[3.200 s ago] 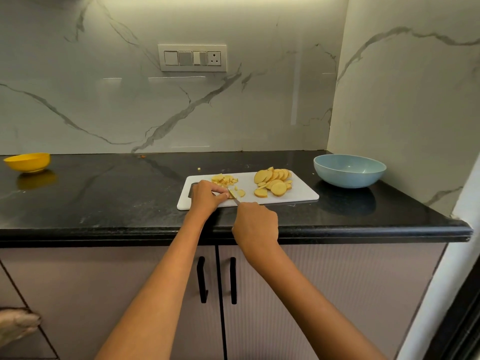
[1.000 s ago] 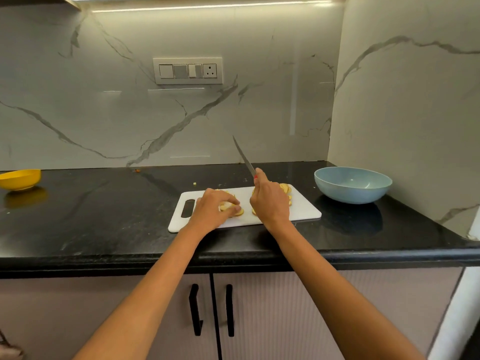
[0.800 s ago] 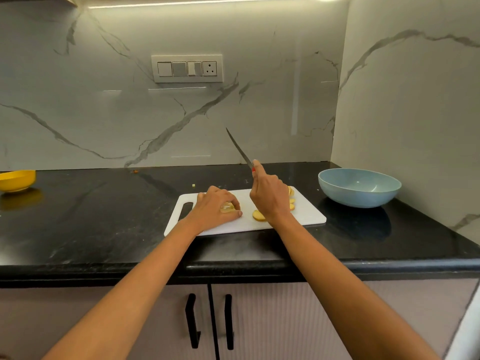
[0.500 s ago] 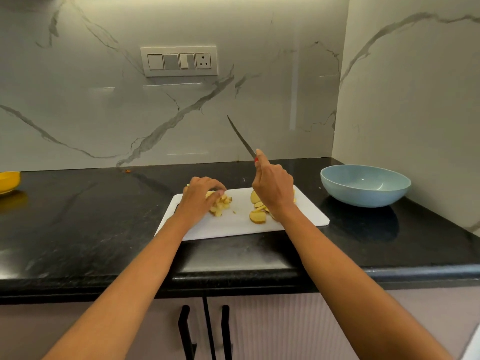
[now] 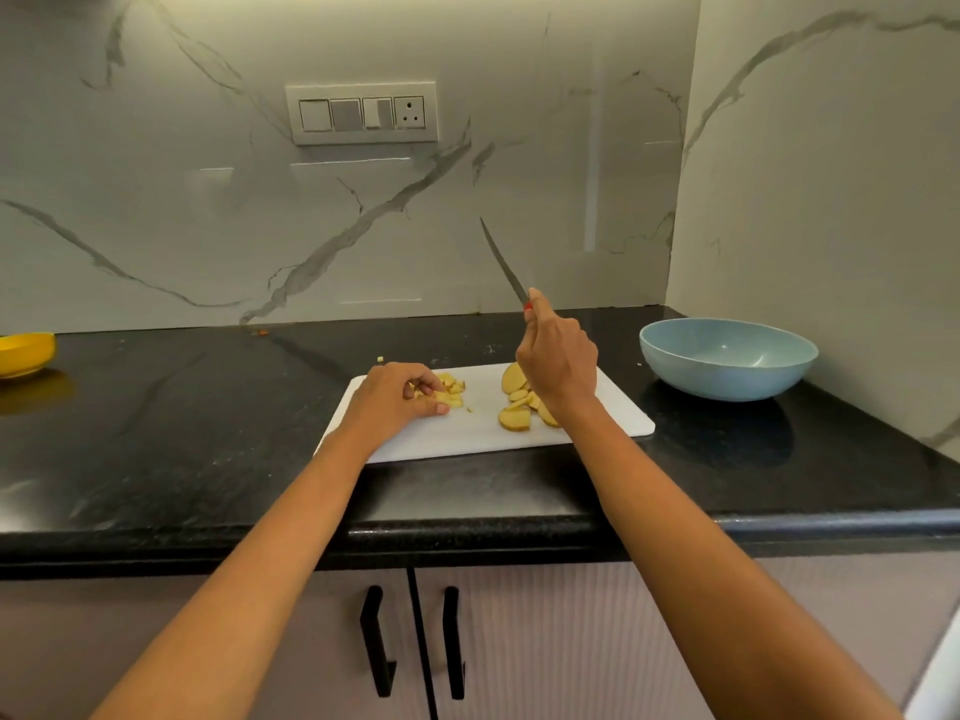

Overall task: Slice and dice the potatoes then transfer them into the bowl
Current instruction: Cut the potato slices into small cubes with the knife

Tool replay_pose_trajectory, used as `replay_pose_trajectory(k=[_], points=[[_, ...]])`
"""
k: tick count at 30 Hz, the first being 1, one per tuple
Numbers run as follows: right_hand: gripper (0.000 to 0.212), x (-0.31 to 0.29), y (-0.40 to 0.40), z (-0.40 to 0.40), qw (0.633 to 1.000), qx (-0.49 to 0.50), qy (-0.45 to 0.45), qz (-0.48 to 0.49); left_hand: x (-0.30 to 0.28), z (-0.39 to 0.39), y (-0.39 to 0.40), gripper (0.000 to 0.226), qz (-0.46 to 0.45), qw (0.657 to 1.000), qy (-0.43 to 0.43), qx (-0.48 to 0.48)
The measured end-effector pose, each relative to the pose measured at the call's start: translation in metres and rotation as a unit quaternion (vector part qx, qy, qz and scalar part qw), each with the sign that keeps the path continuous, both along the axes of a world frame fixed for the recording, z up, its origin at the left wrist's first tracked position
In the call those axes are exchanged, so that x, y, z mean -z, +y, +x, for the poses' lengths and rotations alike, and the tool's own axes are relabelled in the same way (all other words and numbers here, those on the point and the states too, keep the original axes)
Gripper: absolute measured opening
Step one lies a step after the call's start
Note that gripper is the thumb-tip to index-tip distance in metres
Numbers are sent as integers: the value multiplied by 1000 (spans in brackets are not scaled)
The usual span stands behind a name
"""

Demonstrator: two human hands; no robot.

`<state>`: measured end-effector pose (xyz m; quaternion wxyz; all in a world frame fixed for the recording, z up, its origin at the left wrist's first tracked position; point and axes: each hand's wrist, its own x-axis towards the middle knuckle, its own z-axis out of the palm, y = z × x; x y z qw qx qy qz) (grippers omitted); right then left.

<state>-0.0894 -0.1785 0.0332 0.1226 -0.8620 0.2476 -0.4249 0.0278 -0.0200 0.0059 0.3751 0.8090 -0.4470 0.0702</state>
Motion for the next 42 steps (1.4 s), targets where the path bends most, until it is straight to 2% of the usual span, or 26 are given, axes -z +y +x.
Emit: replay_pose_trajectory(k=[3, 6, 11, 15, 17, 20, 23, 27, 38, 42], points=[[40, 0, -1, 0, 1000, -6, -8, 5, -1, 7, 8, 24, -16, 1000, 15, -18], [41, -2, 0, -1, 1000, -10, -13, 10, -2, 7, 9, 27, 16, 1000, 20, -15], [40, -2, -1, -2, 1000, -12, -19, 21, -1, 0, -1, 30, -2, 999, -19, -26], [41, -3, -3, -3, 999, -11, -25, 27, -4, -5, 0, 31, -2, 993, -93, -67], [41, -3, -3, -3, 999, -13, -26, 25, -7, -16, -4, 29, -9, 992, -115, -59], [41, -4, -3, -2, 999, -14, -34, 26, -9, -41, -22, 24, -14, 996, -79, 30], [40, -5, -2, -1, 999, -11, -42, 27, -9, -55, -42, 25, 33, 995, -44, 78], [41, -4, -2, -2, 998, -17, -47, 31, -10, -58, -55, 34, 89, 992, -5, 89], [40, -5, -3, -8, 996, -19, -71, 47, -2, -53, -34, 24, 94, 990, -39, 93], [36, -4, 0, -10, 995, -41, -67, 60, 6, -43, -7, 22, 49, 995, -34, 76]])
